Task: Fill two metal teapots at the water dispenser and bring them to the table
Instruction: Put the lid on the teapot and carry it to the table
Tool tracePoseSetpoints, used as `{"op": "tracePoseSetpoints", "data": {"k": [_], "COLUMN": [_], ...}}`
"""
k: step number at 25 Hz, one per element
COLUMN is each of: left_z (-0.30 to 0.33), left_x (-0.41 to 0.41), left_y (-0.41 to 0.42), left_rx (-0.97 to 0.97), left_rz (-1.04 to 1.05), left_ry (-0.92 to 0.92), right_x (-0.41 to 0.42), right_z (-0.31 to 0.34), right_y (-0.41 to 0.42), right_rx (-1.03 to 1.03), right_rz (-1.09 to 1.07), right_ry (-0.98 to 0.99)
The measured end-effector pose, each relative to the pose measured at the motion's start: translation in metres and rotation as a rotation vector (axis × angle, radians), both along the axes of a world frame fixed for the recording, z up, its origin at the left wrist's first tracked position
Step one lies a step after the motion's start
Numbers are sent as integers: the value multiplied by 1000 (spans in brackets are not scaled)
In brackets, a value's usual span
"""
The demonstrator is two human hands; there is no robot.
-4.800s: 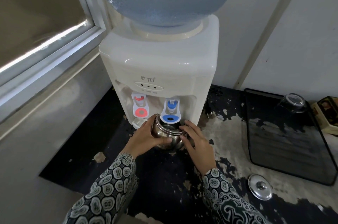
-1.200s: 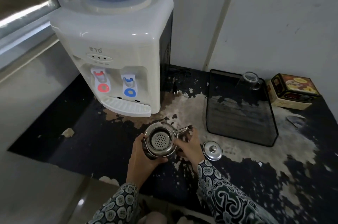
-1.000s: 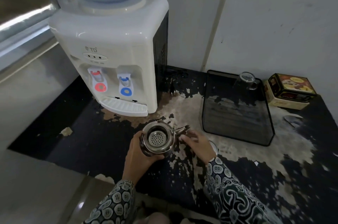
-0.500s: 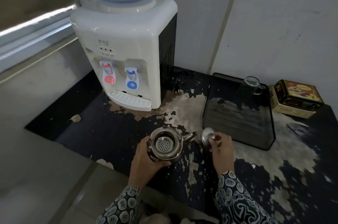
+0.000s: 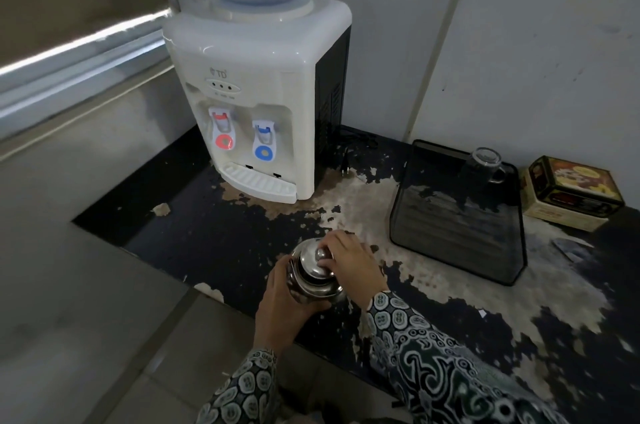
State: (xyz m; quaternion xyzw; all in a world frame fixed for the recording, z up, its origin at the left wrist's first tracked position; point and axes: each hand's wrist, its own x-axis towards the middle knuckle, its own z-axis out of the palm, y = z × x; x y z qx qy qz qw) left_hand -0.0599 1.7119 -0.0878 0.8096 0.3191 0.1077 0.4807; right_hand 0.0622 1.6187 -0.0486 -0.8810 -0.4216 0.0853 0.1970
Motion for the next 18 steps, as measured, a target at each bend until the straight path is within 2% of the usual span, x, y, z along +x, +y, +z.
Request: {"op": "tracePoseSetpoints", "data": {"k": [5,12,14,18], "left_z": [3,-3,-2,5], "left_x": [0,0,0,1], "left_y": [-1,5,8,13], "left_rx": [39,553,622,695], "left_rz": [-64,-220,-219,-261], "left_ry": [0,3,58,111], "right_x": [-1,-7,-6,-2], "right_z": [-2,-11,-13,-10], "right_y": [7,1,3,6], "right_rx": [-59,-72,-77,-131], "right_rz": [39,64,64,78], "right_ry": [-30,-140,-234,-151]}}
